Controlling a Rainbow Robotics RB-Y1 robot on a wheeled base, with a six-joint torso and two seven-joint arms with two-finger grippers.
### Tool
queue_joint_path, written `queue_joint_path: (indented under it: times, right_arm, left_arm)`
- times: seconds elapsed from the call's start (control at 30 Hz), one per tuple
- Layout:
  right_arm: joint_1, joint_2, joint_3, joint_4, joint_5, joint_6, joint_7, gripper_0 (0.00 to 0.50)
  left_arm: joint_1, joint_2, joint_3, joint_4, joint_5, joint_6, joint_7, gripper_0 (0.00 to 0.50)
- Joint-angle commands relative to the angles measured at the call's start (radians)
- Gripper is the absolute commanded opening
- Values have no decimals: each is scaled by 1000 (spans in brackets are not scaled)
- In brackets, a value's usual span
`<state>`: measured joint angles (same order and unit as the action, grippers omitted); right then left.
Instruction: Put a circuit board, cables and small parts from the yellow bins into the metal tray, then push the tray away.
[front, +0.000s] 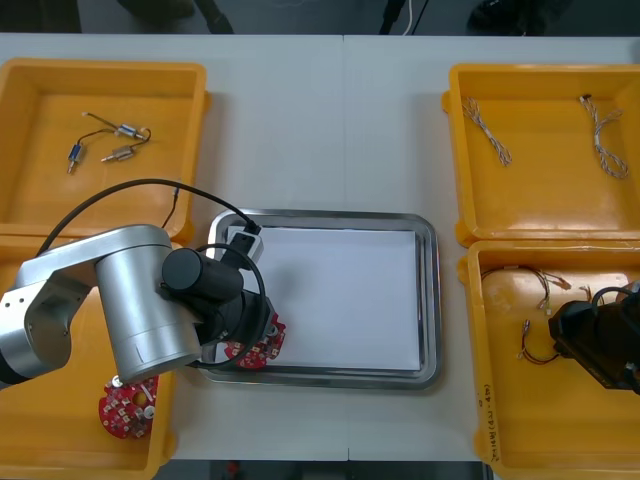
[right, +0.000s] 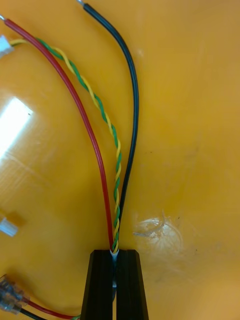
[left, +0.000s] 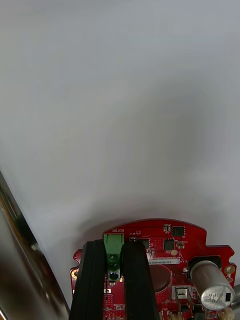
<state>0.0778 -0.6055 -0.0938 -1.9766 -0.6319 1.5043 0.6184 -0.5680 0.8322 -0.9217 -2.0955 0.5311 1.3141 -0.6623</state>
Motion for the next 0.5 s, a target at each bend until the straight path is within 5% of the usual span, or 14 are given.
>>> queue_joint_path:
  times: [0.03,0.13,0.2,0.3,0.4,0.5]
  right_arm:
    - [25,10,-63,-91,14,51,4,0]
    - [19,10,-103,-146,14,106,24,0]
    - [11,6,-142,-192,12,165,80,0]
    - [-3,7,-202,-242,-3,243,146,0]
    - [-19,6,-242,-278,-14,307,187,0]
    - [-53,-8,-280,-329,-25,406,208,0]
  left_arm:
    - [-38,-19,-16,3,-13,-24,87,0]
    - [-38,-19,-16,3,-13,-24,90,37]
    - [-38,-19,-16,2,-13,-24,93,269]
    - [-41,-19,-14,2,-11,-26,95,447]
    - [-46,-19,-12,2,-2,-24,98,499]
    - [-47,-19,20,0,47,-18,98,500]
